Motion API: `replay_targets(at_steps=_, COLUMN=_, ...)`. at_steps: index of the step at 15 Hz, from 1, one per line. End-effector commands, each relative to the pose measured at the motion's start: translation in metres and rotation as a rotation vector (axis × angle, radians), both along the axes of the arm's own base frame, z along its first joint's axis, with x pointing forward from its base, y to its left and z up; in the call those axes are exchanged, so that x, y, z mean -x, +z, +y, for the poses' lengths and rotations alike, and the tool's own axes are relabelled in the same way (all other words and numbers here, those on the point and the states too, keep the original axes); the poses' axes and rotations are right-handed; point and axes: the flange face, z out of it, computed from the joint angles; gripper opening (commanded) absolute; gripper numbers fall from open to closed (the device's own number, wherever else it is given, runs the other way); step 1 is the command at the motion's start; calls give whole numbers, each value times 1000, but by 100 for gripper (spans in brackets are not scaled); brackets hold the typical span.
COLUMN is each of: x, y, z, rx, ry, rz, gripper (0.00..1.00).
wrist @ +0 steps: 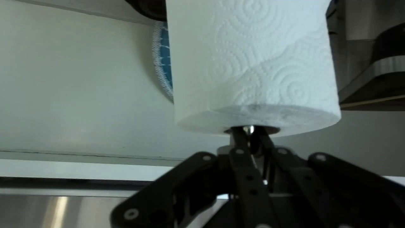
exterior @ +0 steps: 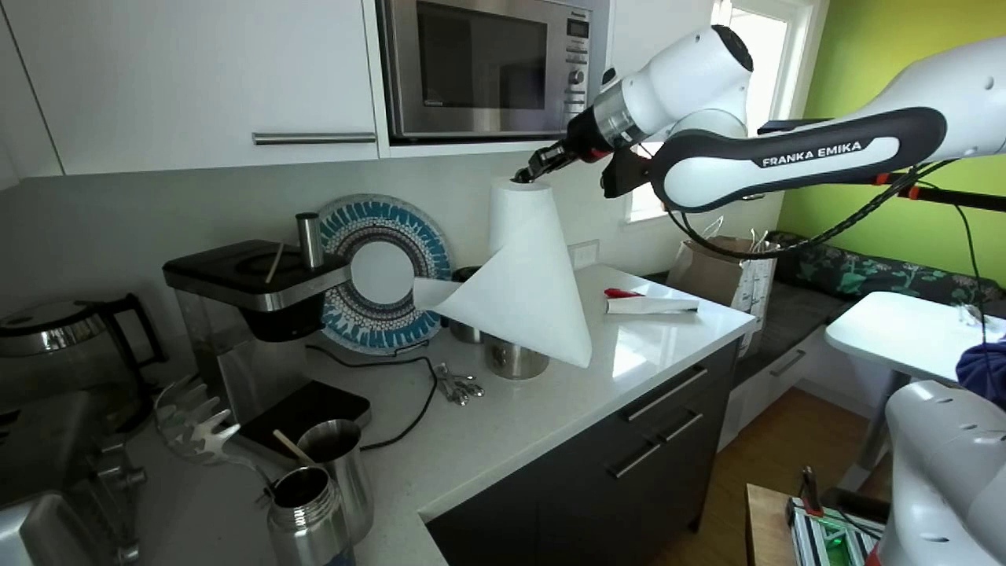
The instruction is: Move the paper towel to the left
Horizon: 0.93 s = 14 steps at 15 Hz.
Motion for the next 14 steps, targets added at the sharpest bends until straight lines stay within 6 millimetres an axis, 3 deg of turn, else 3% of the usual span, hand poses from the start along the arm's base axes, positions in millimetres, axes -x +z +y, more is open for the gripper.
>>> replay_targets(at_steps=1, x=-4, y=12, z=16, rx=-65, ry=161, rz=-58, gripper=3)
replay_targets(at_steps=5, x=-22, y=-2, z=16, rx=-148, ry=318, rz=-75, gripper=3)
replay_targets(at_steps=8, x=-36, y=-17, z=5, rx=-249, ry=401, rz=-85, gripper=3)
replay_targets(at_steps=14, x=-44, y=-59, z=-4, rx=-442, ry=554, rz=17, gripper=3)
